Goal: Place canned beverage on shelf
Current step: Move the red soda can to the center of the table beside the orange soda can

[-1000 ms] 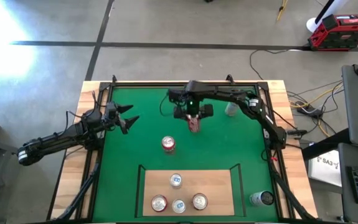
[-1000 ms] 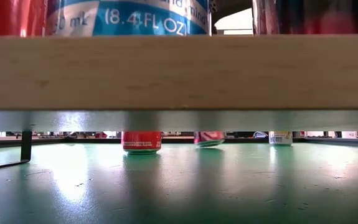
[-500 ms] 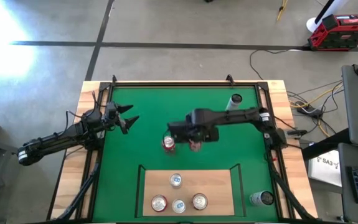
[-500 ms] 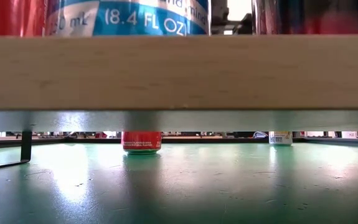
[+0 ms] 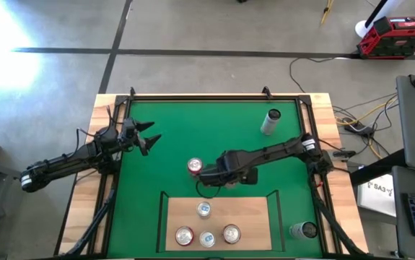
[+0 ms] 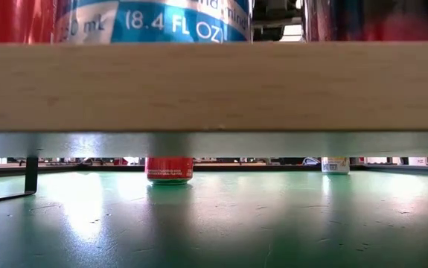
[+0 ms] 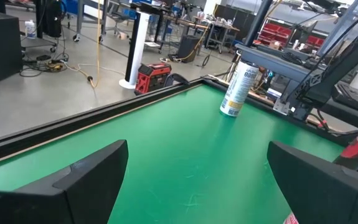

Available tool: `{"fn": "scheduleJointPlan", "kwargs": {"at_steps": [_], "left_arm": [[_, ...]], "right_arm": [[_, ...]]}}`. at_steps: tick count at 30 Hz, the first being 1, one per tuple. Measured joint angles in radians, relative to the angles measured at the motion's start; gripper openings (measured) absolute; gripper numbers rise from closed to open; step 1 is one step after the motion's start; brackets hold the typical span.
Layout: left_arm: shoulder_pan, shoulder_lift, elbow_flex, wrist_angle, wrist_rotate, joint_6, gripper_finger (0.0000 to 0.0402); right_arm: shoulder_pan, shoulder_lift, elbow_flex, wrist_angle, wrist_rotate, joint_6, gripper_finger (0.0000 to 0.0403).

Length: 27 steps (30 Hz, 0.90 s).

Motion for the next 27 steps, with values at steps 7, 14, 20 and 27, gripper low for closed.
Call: {"fn": "scheduleJointPlan", "kwargs": {"at_steps": [7,14,20,27], "left_arm": [[0.000,0.000,0.000,0.000,0.000,0.000,0.0369],[0.000,0.000,0.000,0.000,0.000,0.000,0.0369],[0.000,0.000,0.000,0.000,0.000,0.000,0.0369],[0.000,0.001,0.000,0.000,0.000,0.000,0.0369]], "right_arm": [[-0.004,-0.015,-0.084,0.076,0.017,-0.037,0.0302],[-0.003,-0.101,-0.249,0.209,0.015,-0.046,0.0303],[-0.002,-0.182,-0.387,0.306,0.009,-0.022,0.0303],[-0.002,-0.190,-0.440,0.314,0.008,-0.001,0.0304]]}}
